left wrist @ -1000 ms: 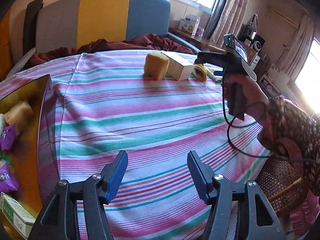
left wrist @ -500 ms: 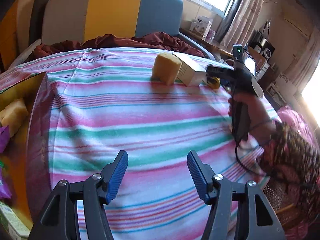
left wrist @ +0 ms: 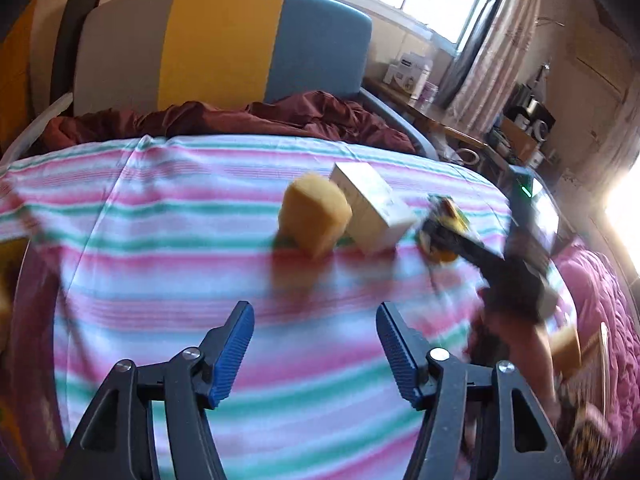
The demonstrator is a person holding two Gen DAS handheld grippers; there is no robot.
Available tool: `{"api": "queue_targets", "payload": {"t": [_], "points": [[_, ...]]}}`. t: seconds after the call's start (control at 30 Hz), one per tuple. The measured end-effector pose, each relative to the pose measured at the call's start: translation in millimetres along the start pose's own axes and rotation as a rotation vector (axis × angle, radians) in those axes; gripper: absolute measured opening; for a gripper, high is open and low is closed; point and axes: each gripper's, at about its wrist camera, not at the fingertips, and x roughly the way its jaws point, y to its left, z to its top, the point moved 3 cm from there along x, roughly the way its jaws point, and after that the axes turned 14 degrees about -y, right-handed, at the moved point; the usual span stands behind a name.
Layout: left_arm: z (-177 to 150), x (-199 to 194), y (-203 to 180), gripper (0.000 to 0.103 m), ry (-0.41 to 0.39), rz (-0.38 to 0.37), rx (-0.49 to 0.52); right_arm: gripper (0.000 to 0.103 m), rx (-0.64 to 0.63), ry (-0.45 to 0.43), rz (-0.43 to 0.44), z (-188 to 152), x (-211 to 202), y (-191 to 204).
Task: Organize objects
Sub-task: 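Move both open tools back to table and grasp yellow knit glove with right tool, then grasp second yellow sponge with left tool while right tool holds knit glove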
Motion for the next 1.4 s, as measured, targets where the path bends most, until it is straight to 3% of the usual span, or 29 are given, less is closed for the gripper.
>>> {"api": "queue_targets", "payload": {"t": [0.1,0.23,0.33,0.37,0.47,0.6,0.7,0.87,0.97,1.07,1.3,1.33,1.4], "points": [[21,30,-4,0.072,0.009,0.012,-0.044,0.045,0.013,-0.002,-0.008,-1,0,-3],[45,69,-11,0.073,0.039,0.035,-0.031,0.045,-0.018,-0.008,-0.022,-1,0,2],[48,87,2,0.073,0.07,0.128,-0.026,0.046,-0.031,-0.01,-0.028,-2,0,5],[46,89,9,0.075,0.077,0.125,-0.048,0.046,-0.032,-0.009,-0.024,-3,0,5],[40,79,27,0.077,0.065,0.097,-0.105,0.046,-0.02,-0.011,-0.018,-2,0,3],[23,46,42,0.076,0.016,0.163,-0.057,0.046,-0.003,-0.015,-0.014,-2,-1,0],[15,31,43,0.076,-0.01,0.147,-0.035,0.046,0.0,-0.017,-0.013,-2,-2,-1],[31,37,33,0.08,-0.065,0.111,0.123,0.046,0.002,-0.017,-0.011,-2,-3,-2],[37,60,19,0.084,-0.001,0.008,0.225,0.046,-0.003,-0.016,-0.014,-3,-3,-1],[36,79,13,0.085,0.078,-0.045,0.295,0.046,-0.009,-0.015,-0.016,-3,-2,0],[14,91,4,0.085,0.083,0.015,0.444,0.046,-0.005,-0.013,-0.014,-4,-2,-1],[11,89,2,0.083,0.066,0.014,0.449,0.047,-0.006,-0.013,-0.015,-4,-2,-1],[8,87,0,0.069,0.034,0.052,0.459,0.047,-0.01,-0.012,-0.015,-4,-2,0]]}}
